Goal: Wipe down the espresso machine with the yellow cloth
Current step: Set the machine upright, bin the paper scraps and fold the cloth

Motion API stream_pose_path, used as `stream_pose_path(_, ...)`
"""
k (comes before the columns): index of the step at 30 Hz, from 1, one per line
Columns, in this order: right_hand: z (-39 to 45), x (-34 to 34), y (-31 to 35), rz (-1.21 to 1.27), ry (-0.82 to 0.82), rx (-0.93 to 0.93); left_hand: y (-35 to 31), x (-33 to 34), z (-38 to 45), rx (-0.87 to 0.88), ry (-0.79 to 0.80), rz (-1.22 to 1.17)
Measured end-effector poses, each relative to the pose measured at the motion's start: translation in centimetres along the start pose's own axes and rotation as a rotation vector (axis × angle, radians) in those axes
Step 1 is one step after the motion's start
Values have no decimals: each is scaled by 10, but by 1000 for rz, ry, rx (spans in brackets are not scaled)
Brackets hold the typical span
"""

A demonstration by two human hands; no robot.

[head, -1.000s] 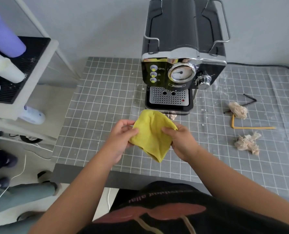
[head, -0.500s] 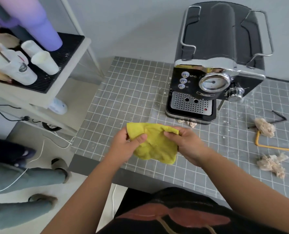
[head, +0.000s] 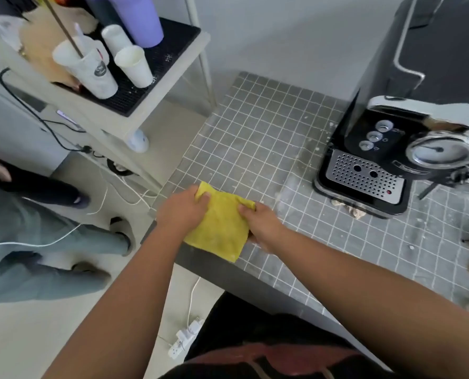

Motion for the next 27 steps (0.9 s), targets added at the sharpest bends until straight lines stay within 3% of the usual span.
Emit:
stream_pose_path(3,13,-4,7,-170,-116,-27,22,11,15,16,63,-150)
stream_pose_path(5,14,-9,10,-339,-182,-84,30,17,17,76,-10,-256)
stream_pose_path(9,6,-22,19,-557,-337,-256,30,25,14,94,-220,-157)
stream_pose_path(14,2,-54,15,-425,-352,-264,2,36,8,93,-311,-119)
stream_pose_path(22,-44,-142,-26,-1,-548,-180,-130,31,-4,606,-265,-224)
stream_pose_path(27,-62,-179,-33,265,-658,-122,-228,-17,-2,837,-388,-539)
Point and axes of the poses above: each hand's wrist, its own z-axis towards the middle knuckle, its own x-axis out of the palm, y = z × x, the point moved 4 cm from there along z, towards the middle knuckle, and after that the axes turned 10 degrees about x, right-handed, at the moved point
